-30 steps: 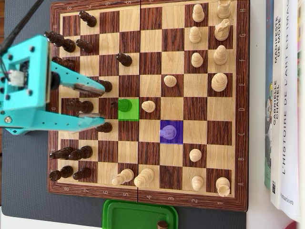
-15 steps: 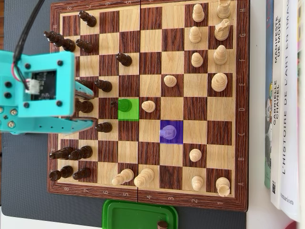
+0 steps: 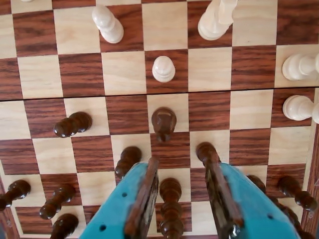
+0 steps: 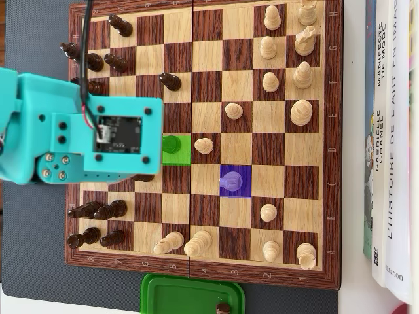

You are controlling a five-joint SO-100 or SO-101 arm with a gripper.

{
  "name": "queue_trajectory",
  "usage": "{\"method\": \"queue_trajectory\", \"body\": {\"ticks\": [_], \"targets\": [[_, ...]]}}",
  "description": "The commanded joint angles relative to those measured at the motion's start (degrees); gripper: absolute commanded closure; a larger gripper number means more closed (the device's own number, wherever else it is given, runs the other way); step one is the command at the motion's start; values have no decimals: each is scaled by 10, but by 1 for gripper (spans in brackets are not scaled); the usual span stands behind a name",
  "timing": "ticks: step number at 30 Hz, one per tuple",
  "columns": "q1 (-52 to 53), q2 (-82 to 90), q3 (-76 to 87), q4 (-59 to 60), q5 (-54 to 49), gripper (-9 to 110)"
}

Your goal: Play chess

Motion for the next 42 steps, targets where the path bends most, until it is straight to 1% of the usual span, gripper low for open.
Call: {"method": "queue_trajectory", "body": {"ticks": [1, 5, 9, 17, 22, 33, 42], "targets": [[-2, -33, -66, 27, 9, 86], [-5, -75, -100, 34, 10, 86], [-27, -98, -105, 33, 10, 83], [-30, -106, -98, 38, 10, 83], [-37, -156, -104, 33, 10, 83], [-40, -192, -107, 29, 10, 83], [-40, -258, -149, 13, 6, 83]]}}
